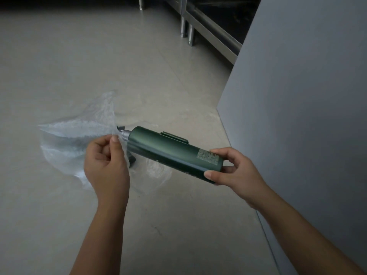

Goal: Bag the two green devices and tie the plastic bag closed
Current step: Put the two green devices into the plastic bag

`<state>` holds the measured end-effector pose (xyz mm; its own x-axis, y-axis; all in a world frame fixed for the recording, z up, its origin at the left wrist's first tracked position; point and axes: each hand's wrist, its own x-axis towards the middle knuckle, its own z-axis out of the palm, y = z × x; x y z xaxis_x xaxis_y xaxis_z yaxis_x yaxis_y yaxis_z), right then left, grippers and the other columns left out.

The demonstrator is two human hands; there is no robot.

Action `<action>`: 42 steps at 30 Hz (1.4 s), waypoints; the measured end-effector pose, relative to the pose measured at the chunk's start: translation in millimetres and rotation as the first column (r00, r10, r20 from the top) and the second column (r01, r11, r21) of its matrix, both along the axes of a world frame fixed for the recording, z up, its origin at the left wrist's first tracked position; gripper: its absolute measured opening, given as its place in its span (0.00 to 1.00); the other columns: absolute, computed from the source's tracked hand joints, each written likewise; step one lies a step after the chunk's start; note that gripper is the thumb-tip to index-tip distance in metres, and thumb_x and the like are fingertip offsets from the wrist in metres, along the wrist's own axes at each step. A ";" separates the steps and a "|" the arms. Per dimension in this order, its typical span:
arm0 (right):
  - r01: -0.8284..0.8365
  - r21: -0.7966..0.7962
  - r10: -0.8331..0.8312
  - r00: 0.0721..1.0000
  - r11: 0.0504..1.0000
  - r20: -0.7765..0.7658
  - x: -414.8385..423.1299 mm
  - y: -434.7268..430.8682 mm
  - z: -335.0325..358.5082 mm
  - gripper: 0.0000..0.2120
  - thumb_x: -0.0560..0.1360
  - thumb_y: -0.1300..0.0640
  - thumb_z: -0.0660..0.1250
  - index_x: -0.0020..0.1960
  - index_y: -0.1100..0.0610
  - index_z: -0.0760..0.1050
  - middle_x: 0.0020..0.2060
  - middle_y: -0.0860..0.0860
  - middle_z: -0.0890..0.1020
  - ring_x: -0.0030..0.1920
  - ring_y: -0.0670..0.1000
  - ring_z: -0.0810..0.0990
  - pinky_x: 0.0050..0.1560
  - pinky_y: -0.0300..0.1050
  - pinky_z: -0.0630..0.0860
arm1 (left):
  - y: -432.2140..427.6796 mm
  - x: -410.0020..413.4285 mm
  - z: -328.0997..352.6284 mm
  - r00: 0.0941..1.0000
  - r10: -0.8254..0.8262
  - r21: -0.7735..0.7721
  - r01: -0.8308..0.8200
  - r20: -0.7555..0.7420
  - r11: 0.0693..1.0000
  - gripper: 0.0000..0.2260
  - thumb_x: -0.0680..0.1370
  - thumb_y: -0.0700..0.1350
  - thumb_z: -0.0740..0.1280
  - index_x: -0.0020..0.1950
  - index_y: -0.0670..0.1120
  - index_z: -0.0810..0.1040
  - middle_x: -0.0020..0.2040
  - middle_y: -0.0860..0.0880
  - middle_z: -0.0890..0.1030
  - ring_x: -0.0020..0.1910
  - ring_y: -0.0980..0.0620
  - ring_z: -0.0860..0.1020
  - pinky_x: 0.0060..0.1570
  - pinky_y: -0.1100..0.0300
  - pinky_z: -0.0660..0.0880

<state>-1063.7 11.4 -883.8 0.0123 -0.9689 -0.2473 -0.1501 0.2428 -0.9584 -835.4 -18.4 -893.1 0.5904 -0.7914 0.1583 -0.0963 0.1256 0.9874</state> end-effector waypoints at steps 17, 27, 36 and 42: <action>-0.095 0.013 0.095 0.995 0.995 0.034 155.8 -48.0 -44.4 0.18 0.62 0.55 0.77 0.44 0.43 0.71 0.43 0.42 0.76 0.46 0.52 0.81 0.49 0.55 0.80 | 21.9 45.3 13.8 0.987 0.159 -0.096 -0.155 0.026 0.983 0.04 0.75 0.48 0.62 0.40 0.54 0.74 0.25 0.58 0.73 0.25 0.60 0.68 0.27 0.65 0.67; -0.003 0.096 -0.004 0.997 0.995 0.074 222.4 -70.9 -85.9 0.20 0.64 0.55 0.75 0.52 0.51 0.69 0.54 0.54 0.76 0.49 0.51 0.79 0.48 0.48 0.80 | 32.5 52.1 15.6 0.975 0.219 -0.108 -0.213 0.042 0.971 0.06 0.75 0.46 0.63 0.39 0.55 0.74 0.27 0.55 0.75 0.25 0.59 0.70 0.27 0.67 0.67; 0.037 0.119 -0.035 0.999 0.992 -0.014 245.6 -80.4 -98.6 0.24 0.69 0.60 0.71 0.63 0.60 0.67 0.49 0.50 0.72 0.46 0.49 0.72 0.34 0.29 0.67 | 42.4 52.3 13.8 0.970 0.240 -0.072 -0.238 0.030 0.969 0.05 0.74 0.45 0.63 0.40 0.53 0.75 0.28 0.56 0.75 0.26 0.60 0.71 0.27 0.68 0.68; -0.013 0.253 0.033 0.996 0.968 -0.078 253.6 -90.4 -105.6 0.20 0.75 0.57 0.64 0.63 0.65 0.67 0.60 0.60 0.75 0.59 0.61 0.74 0.57 0.47 0.69 | 46.2 54.6 14.9 0.970 0.244 -0.057 -0.243 0.008 0.968 0.05 0.75 0.44 0.63 0.40 0.52 0.74 0.27 0.56 0.75 0.25 0.61 0.71 0.27 0.69 0.68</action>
<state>-810.1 -79.0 -989.5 0.0036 -0.8750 -0.4842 -0.2333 0.4701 -0.8512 -780.8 27.7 -878.2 0.7617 -0.6137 0.2079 -0.1453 0.1509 0.9778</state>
